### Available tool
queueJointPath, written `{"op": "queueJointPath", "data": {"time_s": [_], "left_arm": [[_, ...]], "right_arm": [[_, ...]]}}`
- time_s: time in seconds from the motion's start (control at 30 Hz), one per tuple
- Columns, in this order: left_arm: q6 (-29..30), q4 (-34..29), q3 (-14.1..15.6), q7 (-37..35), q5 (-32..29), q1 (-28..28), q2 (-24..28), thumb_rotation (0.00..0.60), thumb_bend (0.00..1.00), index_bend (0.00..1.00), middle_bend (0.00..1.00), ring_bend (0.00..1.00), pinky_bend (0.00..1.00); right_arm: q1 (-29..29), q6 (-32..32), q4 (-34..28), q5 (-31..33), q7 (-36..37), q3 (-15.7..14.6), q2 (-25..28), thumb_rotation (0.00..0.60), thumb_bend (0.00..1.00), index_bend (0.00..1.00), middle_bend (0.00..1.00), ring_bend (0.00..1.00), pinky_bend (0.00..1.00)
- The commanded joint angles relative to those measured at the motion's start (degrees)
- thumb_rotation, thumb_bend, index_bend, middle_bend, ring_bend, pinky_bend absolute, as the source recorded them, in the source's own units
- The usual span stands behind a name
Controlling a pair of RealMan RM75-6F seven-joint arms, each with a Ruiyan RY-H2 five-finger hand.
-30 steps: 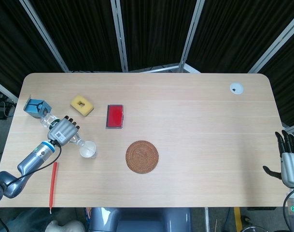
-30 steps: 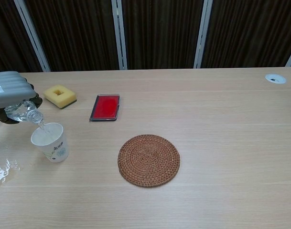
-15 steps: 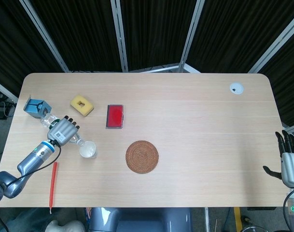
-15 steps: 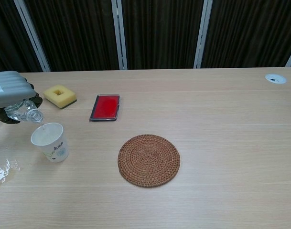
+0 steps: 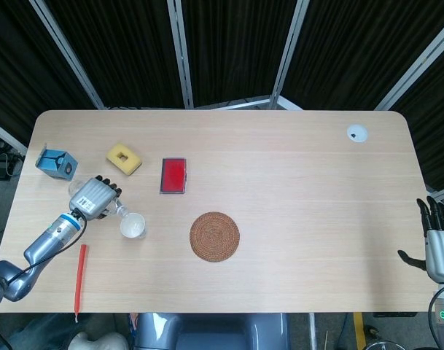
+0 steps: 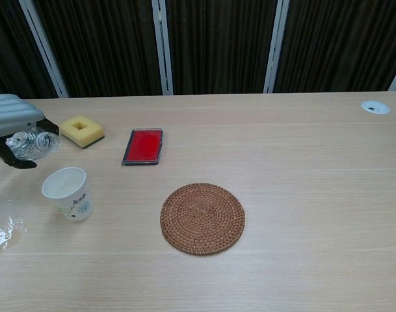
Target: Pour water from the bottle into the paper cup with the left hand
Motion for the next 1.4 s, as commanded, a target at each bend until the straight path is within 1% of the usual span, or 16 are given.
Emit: {"op": "queueJointPath", "data": {"time_s": [0.03,0.13,0.27,0.43,0.53,0.6,0.7,0.8,0.97,1.03,1.13,1.27,1.4], "left_arm": [[1.3,-0.1,-2.1,-11.9,-2.3,1.0,0.3,0.6,0.79,0.7,0.55,0.39,0.43],[1.4,-0.5,-4.6,-21.3,-4.5,1.1,0.6,0.6,0.79,0.7,0.55,0.39,0.43],[2.2,-1.5,-7.2,-30.7,-6.2,1.1,1.2,0.6,0.79,0.7,0.54,0.39,0.43],[2.3,-3.0,-9.9,-38.8,-8.2,1.1,1.2,0.6,0.79,0.7,0.54,0.39,0.43],[2.7,-3.3,-11.0,-41.9,-8.9,1.1,0.5,0.6,0.79,0.7,0.54,0.39,0.43],[3.4,-3.1,-12.2,-45.2,-9.7,1.3,-1.0,0.6,0.79,0.7,0.54,0.39,0.43],[1.9,-2.5,-13.9,-50.9,-11.9,1.0,-3.8,0.6,0.79,0.7,0.54,0.39,0.43],[-1.3,-0.3,-14.3,-53.2,-13.5,0.1,-6.8,0.6,0.79,0.7,0.54,0.39,0.43],[-3.7,3.1,-14.6,-54.7,-14.3,-0.7,-9.7,0.6,0.79,0.7,0.54,0.4,0.42],[-4.0,5.5,-14.6,-54.4,-14.2,-0.9,-11.3,0.6,0.79,0.7,0.54,0.4,0.42],[-4.4,8.1,-15.0,-56.0,-14.4,-1.1,-13.3,0.6,0.79,0.7,0.55,0.4,0.42],[-3.4,12.7,-15.2,-56.4,-13.6,-1.5,-15.7,0.6,0.79,0.7,0.55,0.4,0.41],[-3.7,15.4,-15.2,-57.6,-13.3,-1.7,-17.1,0.6,0.8,0.71,0.55,0.4,0.41]], "right_arm": [[0.0,0.0,-0.1,-0.1,0.0,0.0,0.0,0.6,0.0,0.0,0.0,0.0,0.0],[0.0,0.1,-0.2,-0.3,-0.3,-0.1,-0.1,0.6,0.0,0.0,0.0,0.0,0.0],[0.1,0.0,-0.2,-0.3,-0.6,-0.2,-0.2,0.6,0.0,0.0,0.0,0.0,0.0],[0.2,-0.1,-0.2,-0.3,-0.9,-0.3,-0.4,0.6,0.0,0.0,0.0,0.0,0.0],[0.2,-0.1,-0.1,-0.2,-1.0,-0.3,-0.4,0.6,0.0,0.0,0.0,0.0,0.0],[0.2,-0.3,0.0,-0.1,-1.1,-0.3,-0.5,0.6,0.0,0.0,0.0,0.0,0.0],[0.3,-0.4,0.2,0.0,-1.2,-0.3,-0.6,0.6,0.0,0.0,0.0,0.0,0.0],[0.4,-0.7,0.5,0.3,-1.5,-0.2,-0.7,0.6,0.0,0.0,0.0,0.0,0.0],[0.5,-1.1,0.9,0.8,-1.6,-0.1,-0.9,0.6,0.0,0.0,0.0,0.0,0.0],[0.6,-1.4,1.2,1.2,-1.7,-0.1,-1.0,0.6,0.0,0.0,0.0,0.0,0.0],[0.7,-1.7,1.6,1.6,-1.7,0.0,-1.2,0.6,0.0,0.0,0.0,0.0,0.0],[0.7,-2.0,2.0,2.2,-1.6,0.2,-1.3,0.6,0.0,0.0,0.0,0.0,0.0],[0.8,-2.2,2.2,2.4,-1.7,0.1,-1.4,0.6,0.0,0.0,0.0,0.0,0.0]]}}
